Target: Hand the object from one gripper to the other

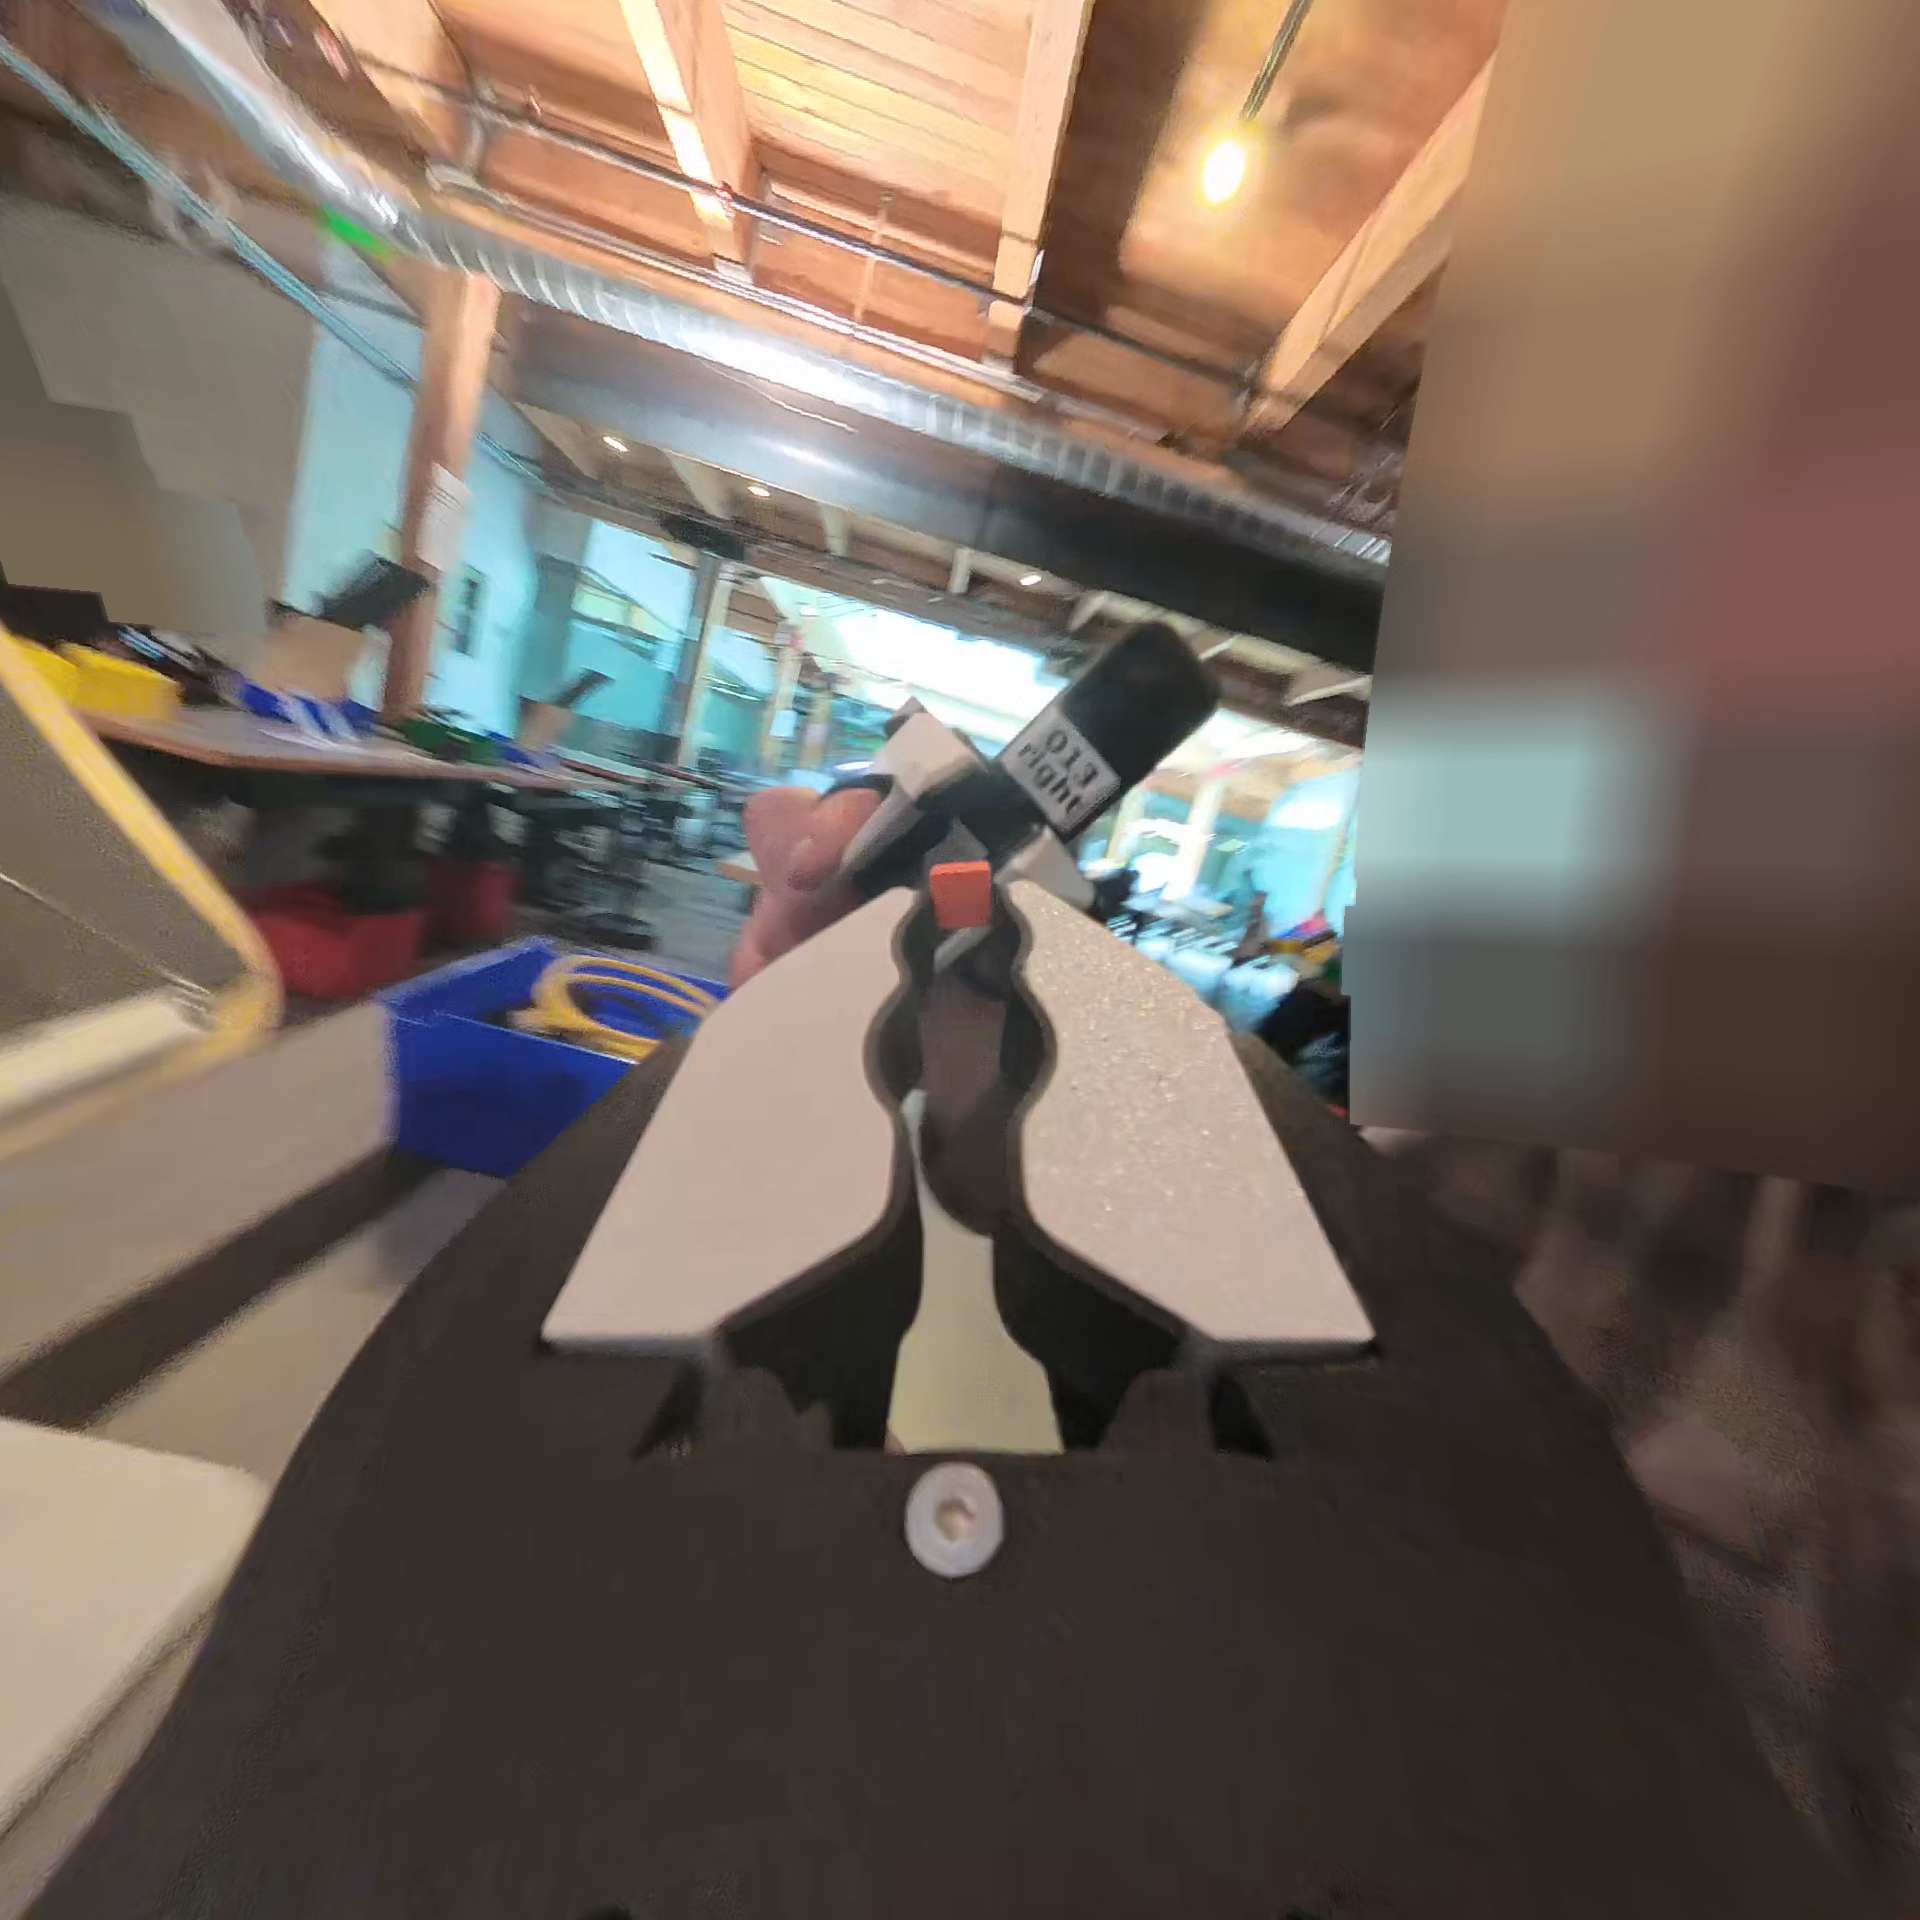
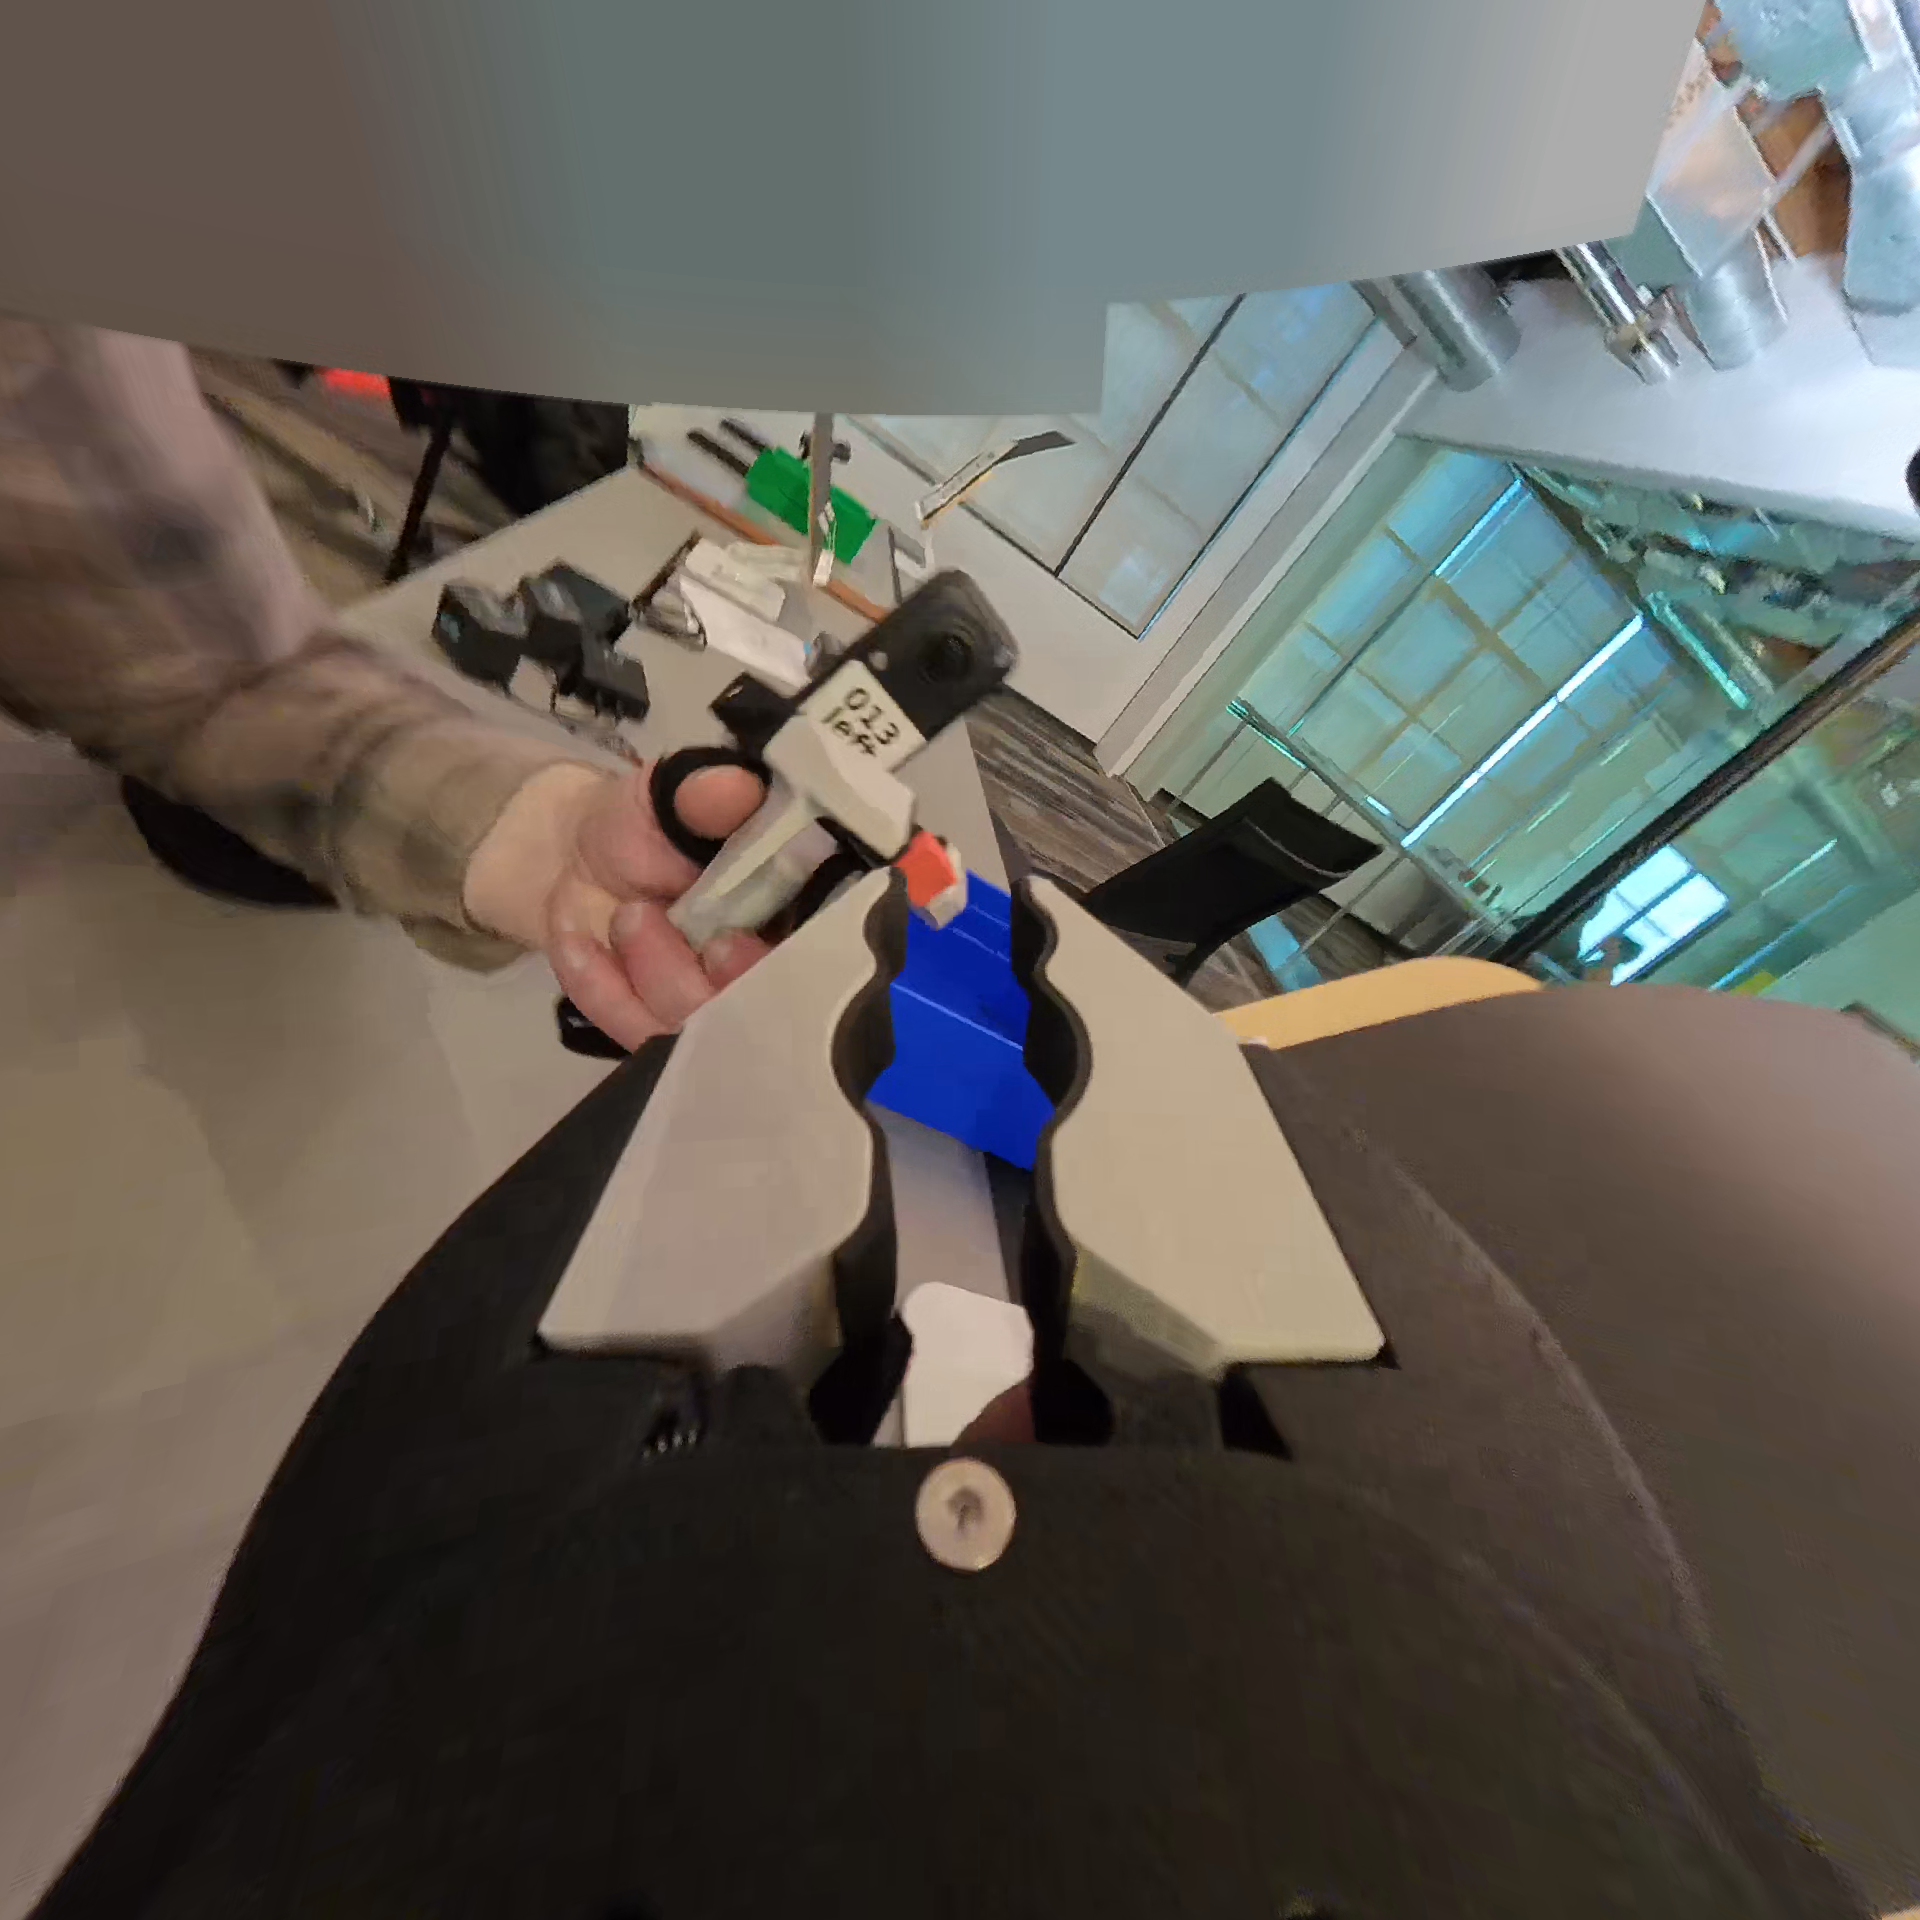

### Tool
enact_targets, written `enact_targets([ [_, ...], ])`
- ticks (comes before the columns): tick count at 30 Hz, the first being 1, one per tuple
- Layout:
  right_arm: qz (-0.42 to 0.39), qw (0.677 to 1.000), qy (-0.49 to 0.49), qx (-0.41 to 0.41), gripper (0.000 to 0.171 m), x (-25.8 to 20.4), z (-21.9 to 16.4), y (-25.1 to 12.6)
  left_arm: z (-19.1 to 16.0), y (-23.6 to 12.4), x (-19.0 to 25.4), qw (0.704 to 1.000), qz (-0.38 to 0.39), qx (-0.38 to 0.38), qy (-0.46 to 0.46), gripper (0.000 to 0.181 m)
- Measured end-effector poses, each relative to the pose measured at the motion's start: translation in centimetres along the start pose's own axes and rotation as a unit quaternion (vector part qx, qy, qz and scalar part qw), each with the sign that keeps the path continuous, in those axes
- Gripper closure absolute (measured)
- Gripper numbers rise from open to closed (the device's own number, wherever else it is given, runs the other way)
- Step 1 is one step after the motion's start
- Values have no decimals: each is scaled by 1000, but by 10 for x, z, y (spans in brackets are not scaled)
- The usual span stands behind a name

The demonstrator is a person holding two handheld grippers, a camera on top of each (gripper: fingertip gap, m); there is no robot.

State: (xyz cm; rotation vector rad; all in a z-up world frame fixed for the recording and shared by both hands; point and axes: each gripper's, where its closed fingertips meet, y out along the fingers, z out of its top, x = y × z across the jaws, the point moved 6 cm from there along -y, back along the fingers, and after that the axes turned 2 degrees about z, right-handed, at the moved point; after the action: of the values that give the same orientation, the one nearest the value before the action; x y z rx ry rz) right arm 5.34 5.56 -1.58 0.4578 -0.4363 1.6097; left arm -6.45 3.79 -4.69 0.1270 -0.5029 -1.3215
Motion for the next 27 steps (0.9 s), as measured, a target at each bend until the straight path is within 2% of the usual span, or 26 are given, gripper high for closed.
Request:
enact_targets([
  [2,19,998,53,24,157,3,0,-1,6,-3,3,995,35,-13,96,172],
  [5,37,993,101,44,158,4,-4,5,12,-5,11,972,77,-28,222,171],
  [9,64,985,143,76,159,2,-6,18,16,-6,17,947,102,-40,302,171],
  [14,71,982,148,95,159,0,-8,27,15,-5,22,935,102,-49,337,171],
  [27,113,969,168,141,160,-6,-3,28,10,-4,25,940,64,-70,328,171],
])
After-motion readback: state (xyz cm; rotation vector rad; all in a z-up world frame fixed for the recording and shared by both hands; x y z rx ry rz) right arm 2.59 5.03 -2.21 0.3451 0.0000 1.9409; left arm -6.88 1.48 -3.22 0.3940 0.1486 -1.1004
